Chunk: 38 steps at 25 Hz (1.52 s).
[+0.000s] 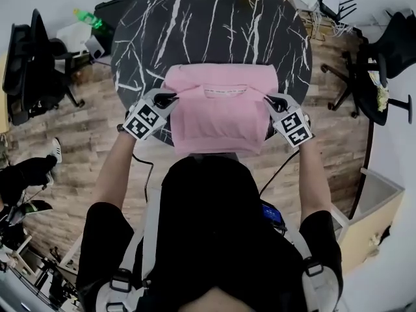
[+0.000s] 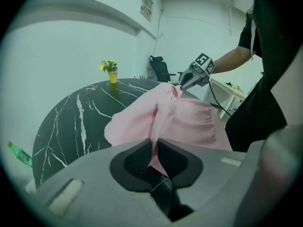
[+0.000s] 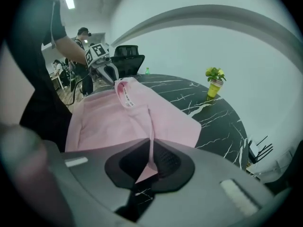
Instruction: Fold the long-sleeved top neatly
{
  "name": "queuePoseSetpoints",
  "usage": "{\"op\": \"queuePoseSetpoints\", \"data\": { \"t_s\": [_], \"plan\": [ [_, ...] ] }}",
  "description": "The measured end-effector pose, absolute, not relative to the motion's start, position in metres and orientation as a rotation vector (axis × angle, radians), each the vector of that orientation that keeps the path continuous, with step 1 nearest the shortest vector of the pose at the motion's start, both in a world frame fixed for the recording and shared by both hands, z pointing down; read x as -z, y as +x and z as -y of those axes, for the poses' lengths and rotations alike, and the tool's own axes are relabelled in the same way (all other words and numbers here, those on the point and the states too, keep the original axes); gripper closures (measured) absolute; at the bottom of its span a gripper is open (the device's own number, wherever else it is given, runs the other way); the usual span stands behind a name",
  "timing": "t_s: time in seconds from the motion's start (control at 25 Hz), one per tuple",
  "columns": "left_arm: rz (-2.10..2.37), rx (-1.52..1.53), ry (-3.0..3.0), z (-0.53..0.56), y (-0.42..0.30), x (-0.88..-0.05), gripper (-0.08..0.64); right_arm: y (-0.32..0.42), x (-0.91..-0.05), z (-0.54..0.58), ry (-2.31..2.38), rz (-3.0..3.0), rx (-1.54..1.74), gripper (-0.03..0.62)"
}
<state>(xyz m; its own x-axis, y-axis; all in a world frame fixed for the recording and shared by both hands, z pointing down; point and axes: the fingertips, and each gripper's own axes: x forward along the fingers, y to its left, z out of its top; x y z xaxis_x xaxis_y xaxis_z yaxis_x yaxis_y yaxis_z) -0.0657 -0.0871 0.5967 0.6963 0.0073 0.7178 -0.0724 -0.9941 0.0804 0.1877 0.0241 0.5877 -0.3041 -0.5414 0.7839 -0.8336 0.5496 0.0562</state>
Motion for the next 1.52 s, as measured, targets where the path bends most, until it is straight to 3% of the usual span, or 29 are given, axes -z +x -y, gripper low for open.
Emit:
{"op": "queuePoseSetpoints", "data": {
  "t_s": [0.28, 0.44, 0.76, 0.84, 0.92, 1.24, 1.28, 1.44, 1.52],
  "plan": [
    [0.065, -1.193, 2.742, 0.077, -0.081, -0.611, 0.523, 0.178, -0.604, -0.043, 1.083, 1.995, -0.518, 0.566],
    [0.033, -1.204, 2.719, 0.067, -0.079, -0.613, 0.487, 0.163, -0.607, -0.052, 1.001, 1.999, -0.526, 0.475],
    [0.009, -1.262, 2.722, 0.060, -0.084, -0.615, 0.452, 0.124, -0.596, -0.031, 0.912, 2.071, -0.430, 0.425],
    [-0.004, -1.273, 2.713, 0.057, -0.080, -0.617, 0.445, 0.114, -0.608, -0.029, 0.854, 2.046, -0.392, 0.431],
    [-0.008, -1.275, 2.697, 0.055, -0.078, -0.619, 0.453, 0.111, -0.614, -0.029, 0.834, 2.027, -0.363, 0.548],
    [0.027, -1.273, 2.612, 0.051, -0.097, -0.620, 0.497, 0.100, -0.612, -0.067, 0.764, 2.035, -0.397, 0.551],
    [0.029, -1.274, 2.604, 0.049, -0.099, -0.620, 0.497, 0.099, -0.616, -0.073, 0.754, 2.025, -0.403, 0.541],
    [0.025, -1.263, 2.600, 0.038, -0.103, -0.619, 0.489, 0.089, -0.629, -0.096, 0.679, 1.991, -0.413, 0.406],
    [0.029, -1.241, 2.600, 0.036, -0.104, -0.616, 0.485, 0.085, -0.622, -0.099, 0.695, 2.016, -0.444, 0.390]
  ]
}}
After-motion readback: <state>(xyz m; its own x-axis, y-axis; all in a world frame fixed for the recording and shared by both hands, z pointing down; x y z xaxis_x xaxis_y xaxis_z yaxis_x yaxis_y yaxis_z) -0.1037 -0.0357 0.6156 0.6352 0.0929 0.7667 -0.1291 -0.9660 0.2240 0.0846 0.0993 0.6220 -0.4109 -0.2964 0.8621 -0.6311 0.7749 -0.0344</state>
